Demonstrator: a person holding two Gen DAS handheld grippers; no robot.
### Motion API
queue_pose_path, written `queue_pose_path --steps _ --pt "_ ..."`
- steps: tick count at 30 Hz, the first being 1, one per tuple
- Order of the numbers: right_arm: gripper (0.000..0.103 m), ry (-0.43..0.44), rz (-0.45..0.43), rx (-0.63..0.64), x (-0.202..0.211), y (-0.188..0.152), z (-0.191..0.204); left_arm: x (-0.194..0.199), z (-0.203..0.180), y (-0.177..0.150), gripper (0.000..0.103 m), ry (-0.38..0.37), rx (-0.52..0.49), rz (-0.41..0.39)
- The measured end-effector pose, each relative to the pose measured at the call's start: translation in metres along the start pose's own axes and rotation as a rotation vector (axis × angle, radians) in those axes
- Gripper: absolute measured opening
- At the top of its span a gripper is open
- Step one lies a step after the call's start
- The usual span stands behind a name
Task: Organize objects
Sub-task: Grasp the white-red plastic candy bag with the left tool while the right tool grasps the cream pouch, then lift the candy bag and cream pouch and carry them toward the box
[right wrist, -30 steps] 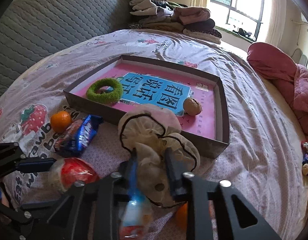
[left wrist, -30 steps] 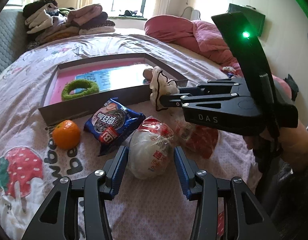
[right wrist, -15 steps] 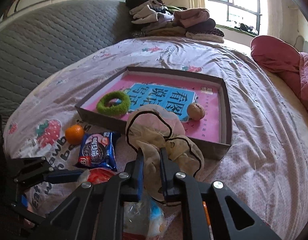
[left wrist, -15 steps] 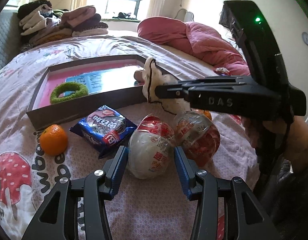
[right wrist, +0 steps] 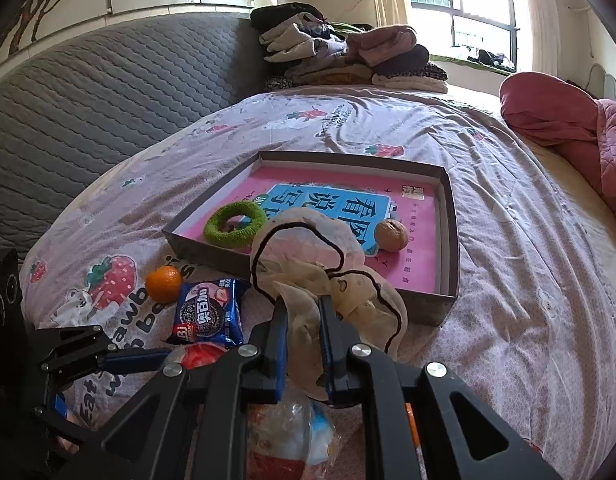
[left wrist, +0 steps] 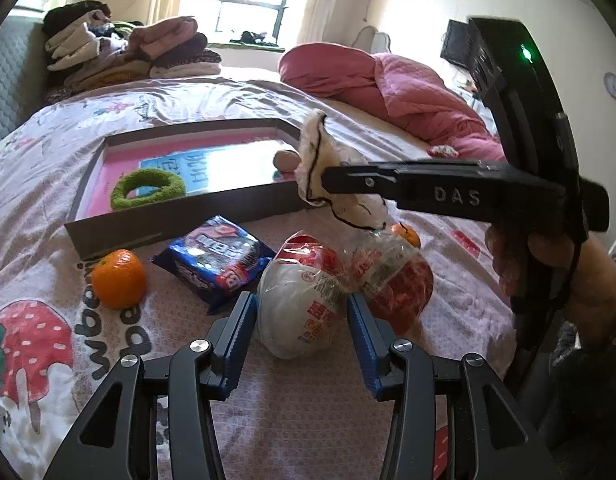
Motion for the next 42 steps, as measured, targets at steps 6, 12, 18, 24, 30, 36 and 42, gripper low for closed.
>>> queue_pose_path --steps 6,12,18,24,30,36,42 --pt "0.014 0.011 -0.025 0.000 0.006 0.004 0.002 0.005 0.006 0.004 0.048 0.009 0.014 -0.019" --pt "0.014 0.022 -0.049 -0.008 0.012 0.008 0.003 0.013 0.005 0.009 0.048 0.025 0.007 -0.051" --pt "0.014 0.026 -0.057 -0.013 0.014 0.009 0.002 0.019 0.007 0.015 0.048 0.026 0.017 -0.072" --pt "0.014 0.030 -0.073 -0.010 0.018 0.012 0.005 0.029 0.011 0.025 0.048 0.038 0.024 -0.110" --pt "0.014 0.031 -0.095 -0.002 0.024 0.018 0.009 0.037 0.018 0.034 0.048 0.062 0.034 -0.144" --pt "0.014 0.027 -0.116 -0.004 0.029 0.026 0.007 0.042 0.023 0.047 0.048 0.082 0.029 -0.172" --pt "0.014 0.016 -0.139 -0.012 0.033 0.032 0.002 0.045 0.026 0.059 0.048 0.098 0.020 -0.194"
Point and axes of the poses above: each gripper's, at about its wrist camera, not at the fingertips, and x roughly against the way its jaws point, z to its left, y to its top, the point moved 4 cm from there along -x, roughly the way its jaws point, and after that the axes turned 1 degree about -z, right-handed, at the moved point
